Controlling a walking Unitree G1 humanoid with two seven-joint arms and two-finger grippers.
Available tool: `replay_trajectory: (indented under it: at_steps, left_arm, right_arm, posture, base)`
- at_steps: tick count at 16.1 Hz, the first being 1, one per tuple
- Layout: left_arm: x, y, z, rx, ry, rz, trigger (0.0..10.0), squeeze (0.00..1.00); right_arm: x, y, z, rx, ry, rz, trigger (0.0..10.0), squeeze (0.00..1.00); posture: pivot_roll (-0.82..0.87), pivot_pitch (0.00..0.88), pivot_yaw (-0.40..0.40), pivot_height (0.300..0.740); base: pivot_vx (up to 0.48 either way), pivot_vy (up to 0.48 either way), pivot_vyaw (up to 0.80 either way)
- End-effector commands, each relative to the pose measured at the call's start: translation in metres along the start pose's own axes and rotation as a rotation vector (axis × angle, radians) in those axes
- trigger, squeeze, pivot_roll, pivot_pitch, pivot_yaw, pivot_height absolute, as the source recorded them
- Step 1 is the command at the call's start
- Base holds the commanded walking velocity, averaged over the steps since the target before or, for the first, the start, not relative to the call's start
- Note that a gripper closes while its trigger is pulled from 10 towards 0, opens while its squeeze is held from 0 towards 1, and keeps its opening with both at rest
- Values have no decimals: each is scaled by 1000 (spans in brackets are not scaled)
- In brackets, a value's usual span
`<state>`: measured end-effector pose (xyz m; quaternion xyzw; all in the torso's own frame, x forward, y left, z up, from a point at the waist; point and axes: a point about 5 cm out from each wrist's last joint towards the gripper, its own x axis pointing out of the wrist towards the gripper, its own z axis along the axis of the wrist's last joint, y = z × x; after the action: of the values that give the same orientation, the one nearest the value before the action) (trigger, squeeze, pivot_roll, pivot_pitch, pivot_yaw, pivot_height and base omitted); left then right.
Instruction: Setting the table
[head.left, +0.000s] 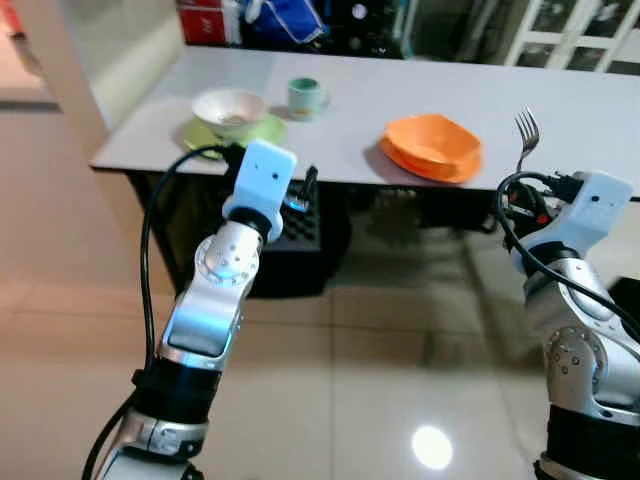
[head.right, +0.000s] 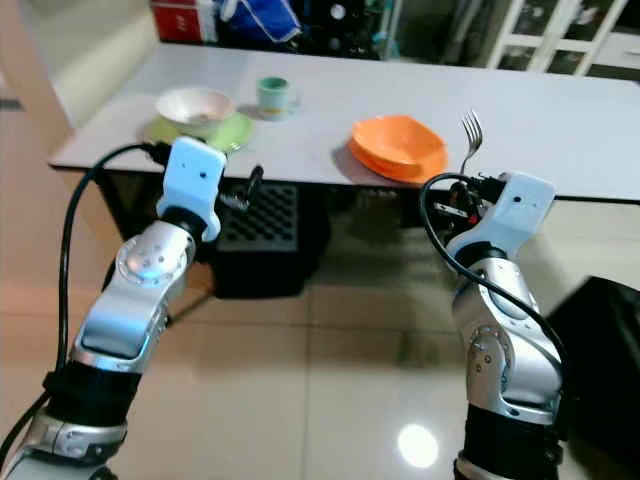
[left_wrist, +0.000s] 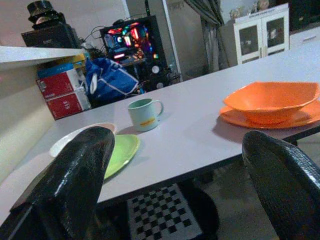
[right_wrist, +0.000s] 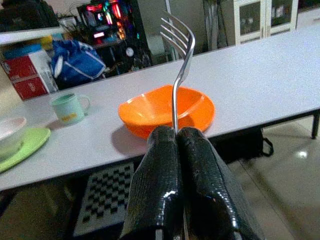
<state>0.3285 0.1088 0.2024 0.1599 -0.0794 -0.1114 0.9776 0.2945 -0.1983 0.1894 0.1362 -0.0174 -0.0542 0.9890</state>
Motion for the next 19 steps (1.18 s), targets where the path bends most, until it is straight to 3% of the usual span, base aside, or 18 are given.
replay_trajectory:
  at_steps: [1,6,9,19]
  left_arm:
    - [2,4,1,7,1,16,10000,0]
    - [5,10,0,-32,22,63,10000,0]
    - [4,9,2,-54,-5,26,10000,0]
    - [1,9,6,-75,-43,-23,10000,0]
  right_arm:
    - [2,5,6,1,-13,19,10000,0]
    - [3,6,7,-8,-4,12,10000,0]
    - [3,8,3,-19,15,17,10000,0]
    - [1,12,-5,-2,49,27,10000,0]
  posture:
    - [-50,0,-18,740]
    - [-56,0,-14,740]
    - [-52,0,-16,740]
    - [-34,0,-24,740]
  base:
    - [0,-349,0]
    - [0,0,0]
    - [0,0,0]
    - [418,0,0]
